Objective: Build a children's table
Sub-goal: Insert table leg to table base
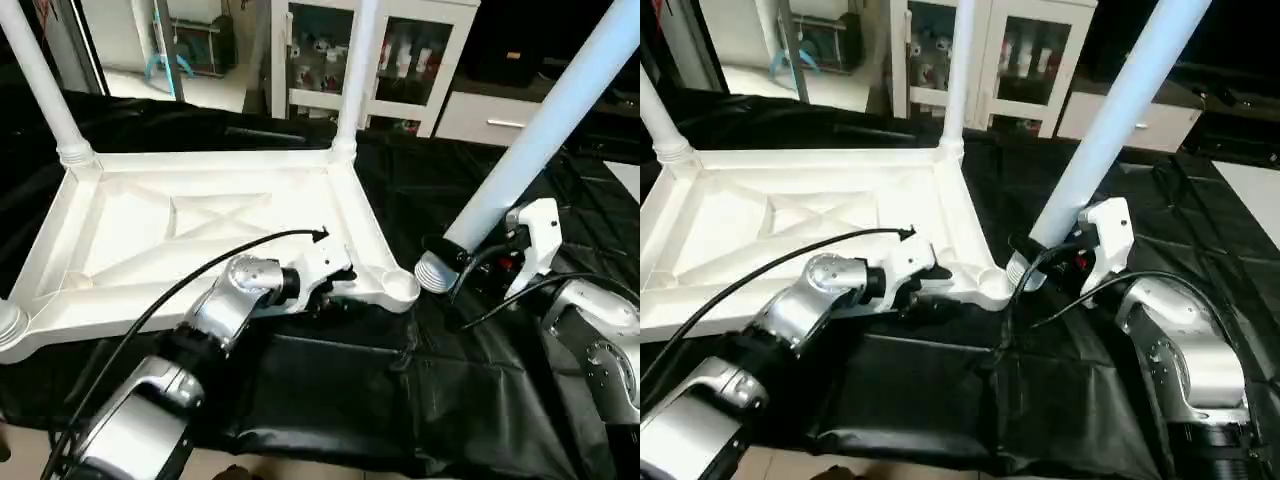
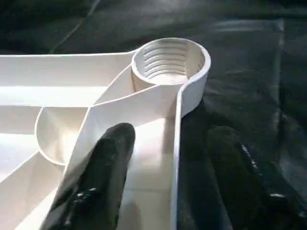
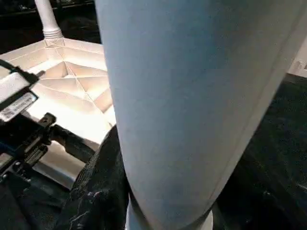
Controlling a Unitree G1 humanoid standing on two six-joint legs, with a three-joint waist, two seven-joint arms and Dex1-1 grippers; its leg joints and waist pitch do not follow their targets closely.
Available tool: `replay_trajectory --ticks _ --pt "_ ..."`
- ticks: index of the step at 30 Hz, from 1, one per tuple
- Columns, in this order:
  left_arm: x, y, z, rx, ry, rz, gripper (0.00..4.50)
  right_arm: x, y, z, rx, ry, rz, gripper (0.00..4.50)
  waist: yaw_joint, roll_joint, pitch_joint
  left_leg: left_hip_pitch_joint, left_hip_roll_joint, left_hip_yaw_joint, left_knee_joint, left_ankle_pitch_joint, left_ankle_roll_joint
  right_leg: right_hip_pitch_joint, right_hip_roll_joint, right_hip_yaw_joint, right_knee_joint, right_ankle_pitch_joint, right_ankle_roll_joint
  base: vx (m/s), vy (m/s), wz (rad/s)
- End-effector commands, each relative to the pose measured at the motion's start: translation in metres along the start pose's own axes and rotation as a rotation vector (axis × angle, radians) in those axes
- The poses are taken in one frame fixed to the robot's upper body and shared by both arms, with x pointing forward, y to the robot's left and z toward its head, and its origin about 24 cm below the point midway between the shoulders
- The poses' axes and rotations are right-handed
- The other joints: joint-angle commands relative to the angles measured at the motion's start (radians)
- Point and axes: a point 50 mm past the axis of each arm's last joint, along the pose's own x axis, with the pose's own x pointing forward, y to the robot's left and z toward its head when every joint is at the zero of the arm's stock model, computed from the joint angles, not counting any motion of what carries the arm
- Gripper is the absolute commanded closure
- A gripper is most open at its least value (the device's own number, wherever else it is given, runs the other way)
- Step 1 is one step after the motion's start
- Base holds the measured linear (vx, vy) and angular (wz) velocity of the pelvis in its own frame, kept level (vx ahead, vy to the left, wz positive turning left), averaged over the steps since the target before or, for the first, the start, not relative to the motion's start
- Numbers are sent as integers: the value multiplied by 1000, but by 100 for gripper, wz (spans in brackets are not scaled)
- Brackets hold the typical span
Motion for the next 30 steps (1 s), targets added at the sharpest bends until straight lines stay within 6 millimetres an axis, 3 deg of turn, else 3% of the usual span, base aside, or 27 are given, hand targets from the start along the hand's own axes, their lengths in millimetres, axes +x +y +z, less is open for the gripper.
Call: replay_trajectory --ticks 1,9,14,18,22,27,30 --pt "-2 1 -5 0 78 -35 205 1 -1 6 -41 -1 25 264 3 1 -59 34 69 -26 -99 -251 -14 20 -58 20 -70 -138 -222 0 0 0" --pt "-5 0 -4 4 136 -83 264 1 -2 7 -47 -2 28 264 0 -6 -58 35 71 -24 -99 -251 -8 18 -59 20 -70 -146 -235 0 0 0" --pt "-7 0 -5 5 163 -100 303 3 0 6 -58 5 48 264 -1 0 -55 35 71 -24 -102 -273 -16 17 -58 21 -74 -165 -231 0 0 0" --pt "-8 -2 -6 -2 173 -109 334 4 -1 6 -55 1 46 264 -2 -4 -54 36 72 -24 -105 -295 -26 15 -59 21 -77 -198 -221 0 0 0" --pt "-10 -3 -9 -1 183 -107 356 5 0 6 -49 -1 46 264 -1 -2 -55 35 72 -24 -105 -277 -22 15 -59 21 -76 -180 -222 0 0 0" --pt "-14 -3 -12 3 182 -98 399 7 1 4 -41 -6 53 264 3 -10 -57 34 72 -18 -101 -225 5 18 -59 22 -72 -122 -234 0 0 0" --pt "-16 -3 -13 -5 177 -96 421 8 2 4 -34 -6 56 264 4 -9 -54 36 74 -14 -103 -238 5 15 -59 22 -76 -169 -229 0 0 0"
